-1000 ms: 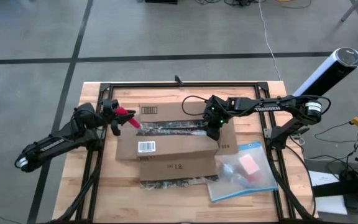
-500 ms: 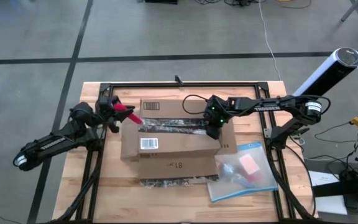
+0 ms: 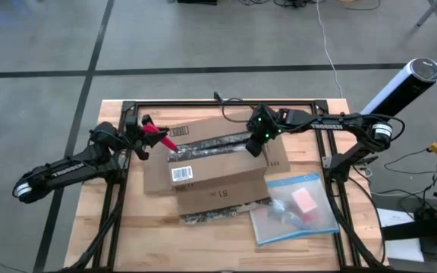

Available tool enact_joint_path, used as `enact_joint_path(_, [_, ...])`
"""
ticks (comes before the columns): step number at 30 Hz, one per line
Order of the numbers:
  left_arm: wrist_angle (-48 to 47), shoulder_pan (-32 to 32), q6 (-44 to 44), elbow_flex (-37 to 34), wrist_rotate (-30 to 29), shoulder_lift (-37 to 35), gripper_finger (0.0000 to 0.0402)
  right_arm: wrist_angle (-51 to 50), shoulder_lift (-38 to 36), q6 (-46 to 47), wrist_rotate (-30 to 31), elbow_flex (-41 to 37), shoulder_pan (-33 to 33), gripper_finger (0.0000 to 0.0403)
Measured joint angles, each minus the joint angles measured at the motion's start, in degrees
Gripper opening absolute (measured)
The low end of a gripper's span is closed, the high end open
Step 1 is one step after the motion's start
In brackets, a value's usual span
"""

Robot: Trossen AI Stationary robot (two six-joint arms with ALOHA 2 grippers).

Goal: Unpack boxes
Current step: Break down the box using the red cutter

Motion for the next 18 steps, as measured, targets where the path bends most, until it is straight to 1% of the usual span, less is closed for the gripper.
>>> enact_joint_path(6, [3.24,-0.02,0.4,0.0,0.86,3.93,0.0028,-0.04,-1.26,0.36,-0.37,2.8,-1.8,0.0])
enact_joint_path(9, [2.99,-0.02,1.31,0.0,1.34,4.5,0.0028,0.37,-1.9,0.3,-2.2,5.81,-1.65,0.0])
enact_joint_path(13, [2.69,-0.02,2.16,0.02,1.35,4.65,0.0028,0.72,-2.26,0.17,-2.62,10.95,-1.47,0.0])
enact_joint_path(16, [2.34,0.0,3.22,0.0,1.3,4.67,0.0028,2.94,-2.37,0.17,-5.55,13.67,-0.89,0.0])
enact_joint_path(18, [1.39,0.09,4.07,0.02,1.08,4.73,0.0028,4.87,-1.95,0.12,-7.33,14.64,0.76,0.0])
